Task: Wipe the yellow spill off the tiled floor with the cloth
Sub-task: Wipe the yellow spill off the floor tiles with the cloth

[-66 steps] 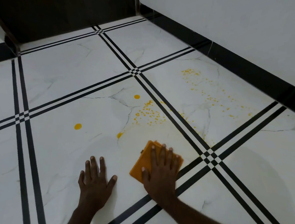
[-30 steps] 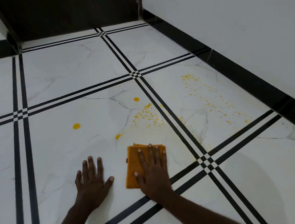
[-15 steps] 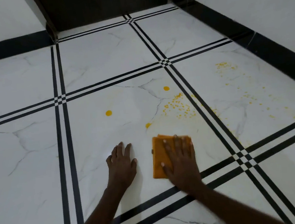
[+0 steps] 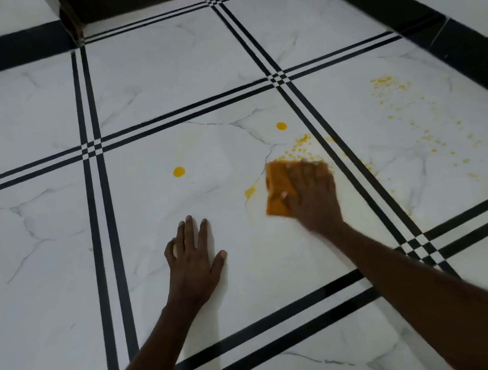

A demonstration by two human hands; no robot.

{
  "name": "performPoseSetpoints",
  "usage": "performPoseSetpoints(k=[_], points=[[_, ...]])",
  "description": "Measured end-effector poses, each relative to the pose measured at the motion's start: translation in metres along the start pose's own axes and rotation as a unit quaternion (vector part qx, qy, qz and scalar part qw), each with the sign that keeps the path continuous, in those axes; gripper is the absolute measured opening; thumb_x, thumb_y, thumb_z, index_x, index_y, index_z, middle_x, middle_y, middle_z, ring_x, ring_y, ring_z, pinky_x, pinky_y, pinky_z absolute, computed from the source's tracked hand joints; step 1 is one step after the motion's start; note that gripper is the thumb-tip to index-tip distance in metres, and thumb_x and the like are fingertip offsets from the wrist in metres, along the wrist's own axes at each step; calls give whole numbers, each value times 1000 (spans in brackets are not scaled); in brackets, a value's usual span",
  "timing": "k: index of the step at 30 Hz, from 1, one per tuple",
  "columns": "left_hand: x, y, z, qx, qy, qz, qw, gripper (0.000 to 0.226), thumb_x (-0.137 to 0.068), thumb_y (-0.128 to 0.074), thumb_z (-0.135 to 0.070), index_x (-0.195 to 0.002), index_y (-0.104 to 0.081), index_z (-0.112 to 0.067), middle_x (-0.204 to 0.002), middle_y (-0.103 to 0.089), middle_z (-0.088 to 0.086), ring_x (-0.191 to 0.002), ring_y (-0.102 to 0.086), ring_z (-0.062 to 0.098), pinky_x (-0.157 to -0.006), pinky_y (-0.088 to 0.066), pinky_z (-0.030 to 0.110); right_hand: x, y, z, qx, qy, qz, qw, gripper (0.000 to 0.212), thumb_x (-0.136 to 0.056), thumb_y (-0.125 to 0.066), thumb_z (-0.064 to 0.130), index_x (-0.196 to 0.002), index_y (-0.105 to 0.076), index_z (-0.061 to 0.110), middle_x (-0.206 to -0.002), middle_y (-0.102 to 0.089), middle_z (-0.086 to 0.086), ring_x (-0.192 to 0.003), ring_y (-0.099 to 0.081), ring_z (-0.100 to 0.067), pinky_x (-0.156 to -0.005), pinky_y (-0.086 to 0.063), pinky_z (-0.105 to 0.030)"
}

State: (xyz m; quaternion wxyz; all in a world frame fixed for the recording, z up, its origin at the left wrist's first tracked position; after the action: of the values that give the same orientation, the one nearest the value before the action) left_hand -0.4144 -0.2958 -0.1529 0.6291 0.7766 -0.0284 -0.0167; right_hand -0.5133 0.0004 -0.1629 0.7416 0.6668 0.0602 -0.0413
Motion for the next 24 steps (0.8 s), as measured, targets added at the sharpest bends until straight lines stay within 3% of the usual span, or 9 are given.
performPoseSetpoints(k=[3,4,7,10,13,16,20,24], points=[[-11,1,9,8,7,-12,1000,76,-97,-36,-57,-159,-22,-15,-167,-16,16,-156,-11,30,-121,-19,50,30,11,35,-65,-179,-28,981,75,-97,-38,56,-161,-30,18,-165,-29,-23,-152,-24,-47,-123,-16,-64],[-15,3,12,20,25,-22,999,75,-98,-35,-56,-158,-23,-13,-167,-18,16,-156,-12,30,-122,-19,50,64,18,68,-73,-181,-24,981,77,-96,-39,56,-162,-27,18,-167,-24,-22,-154,-18,-46,-124,-11,-64],[-23,9,21,43,87,-53,994,75,-98,-29,-56,-156,-28,-10,-165,-25,18,-154,-18,32,-123,-19,51,129,25,122,-114,-24,54,992,81,-96,-41,60,-165,-17,23,-171,-10,-17,-158,-6,-43,-126,-3,-62],[-23,3,40,31,91,-46,994,78,-96,-31,-58,-158,-24,-11,-165,-21,19,-155,-15,34,-123,-17,50,44,1,77,-81,140,48,986,77,-96,-42,60,-161,-32,21,-167,-28,-18,-155,-19,-45,-121,-22,-66],[-23,2,52,21,80,-50,995,80,-95,-40,-58,-159,-23,-12,-166,-20,19,-155,-16,34,-123,-18,49,-34,-3,30,-12,66,37,997,74,-97,-35,61,-161,-32,23,-166,-30,-17,-153,-23,-46,-120,-23,-63],[-23,5,48,44,87,-35,995,81,-95,-40,-59,-159,-23,-12,-166,-18,19,-155,-14,34,-123,-17,50,19,12,50,-16,-5,31,999,75,-99,-37,57,-163,-26,19,-168,-23,-21,-153,-19,-48,-121,-19,-64],[-25,15,63,50,78,-21,995,79,-94,-40,-58,-156,-32,-9,-164,-26,20,-153,-22,36,-121,-23,51,133,26,101,-43,71,124,989,81,-98,-34,64,-164,-18,20,-171,-8,-19,-157,-5,-45,-124,-11,-66],[-33,25,108,45,127,-61,989,81,-92,-44,-57,-155,-31,-9,-163,-26,21,-152,-21,37,-118,-23,51,86,10,122,-46,105,115,987,75,-98,-32,60,-164,-22,24,-171,-13,-19,-156,-12,-47,-123,-14,-65]])
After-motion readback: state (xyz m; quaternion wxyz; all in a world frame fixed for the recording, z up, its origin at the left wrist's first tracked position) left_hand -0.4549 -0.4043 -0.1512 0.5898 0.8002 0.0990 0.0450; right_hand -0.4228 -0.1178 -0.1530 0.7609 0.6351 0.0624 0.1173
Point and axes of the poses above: each hand's wrist, its own x-axis away from the middle knuckle, its own y-axis out of the back of the hand, z = x × y, the point moved 3 cm from there along -x, towards the middle knuckle
